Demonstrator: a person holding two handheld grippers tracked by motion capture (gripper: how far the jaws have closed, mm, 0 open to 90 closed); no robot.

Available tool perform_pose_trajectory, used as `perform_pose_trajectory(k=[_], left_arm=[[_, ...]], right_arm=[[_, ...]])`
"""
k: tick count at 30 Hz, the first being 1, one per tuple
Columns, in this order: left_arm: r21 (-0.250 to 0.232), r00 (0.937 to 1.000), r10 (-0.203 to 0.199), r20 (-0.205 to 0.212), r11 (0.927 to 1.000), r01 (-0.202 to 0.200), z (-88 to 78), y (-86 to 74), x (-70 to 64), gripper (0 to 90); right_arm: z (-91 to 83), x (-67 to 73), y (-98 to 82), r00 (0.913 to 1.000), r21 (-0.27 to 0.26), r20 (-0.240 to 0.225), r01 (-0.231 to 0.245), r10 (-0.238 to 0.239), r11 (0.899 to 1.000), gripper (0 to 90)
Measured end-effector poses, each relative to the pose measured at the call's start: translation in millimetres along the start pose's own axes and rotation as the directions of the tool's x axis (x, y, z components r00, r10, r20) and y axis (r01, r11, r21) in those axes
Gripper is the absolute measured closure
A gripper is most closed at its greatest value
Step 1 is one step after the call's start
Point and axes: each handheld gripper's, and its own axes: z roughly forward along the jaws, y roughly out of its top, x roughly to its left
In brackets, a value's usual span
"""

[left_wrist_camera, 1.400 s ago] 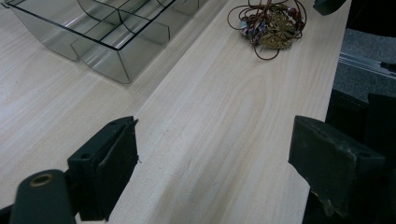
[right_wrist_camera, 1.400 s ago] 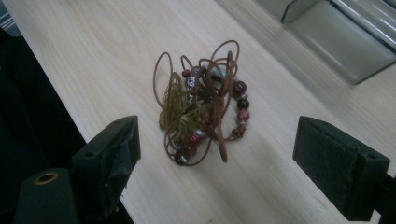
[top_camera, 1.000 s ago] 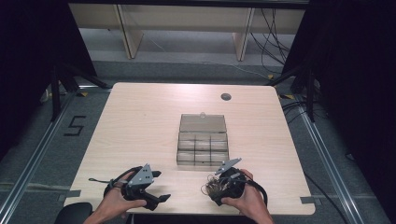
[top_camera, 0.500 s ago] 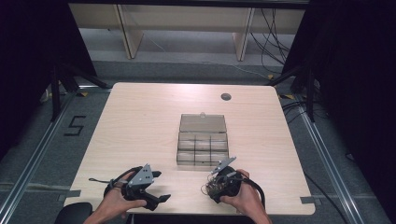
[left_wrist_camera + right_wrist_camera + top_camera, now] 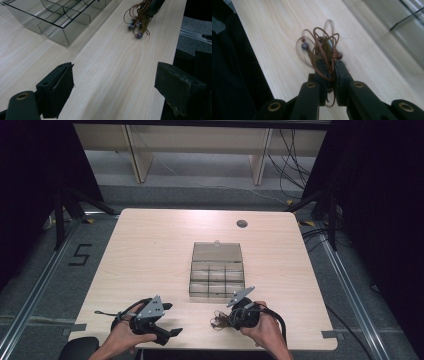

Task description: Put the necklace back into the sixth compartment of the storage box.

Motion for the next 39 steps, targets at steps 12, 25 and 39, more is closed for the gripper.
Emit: perform_pose_trajectory(k=[12,25,39], left_arm=[[-0.002,1.0,0.001,0.0,1.0,-0.001,-0.2,-0.3,0.5,15.1],[-0.004,1.0,0.005,0.005,1.0,-0.005,0.2,-0.4,1.4,15.1],[0.01,0.9998,0.022,-0.002,0.9997,-0.022,-0.8,-0.1,2.6,15.1]], right_arm=[[-17.9,4.9,17.3,0.9957,0.006,0.019,0.09,-0.09,0.996,83.8],[-58.7,-0.2,44.7,0.987,-0.021,0.077,0.143,-0.141,0.989,83.9],[-99.1,-13.4,82.2,0.9831,-0.008,0.103,0.153,-0.151,0.988,83.8]])
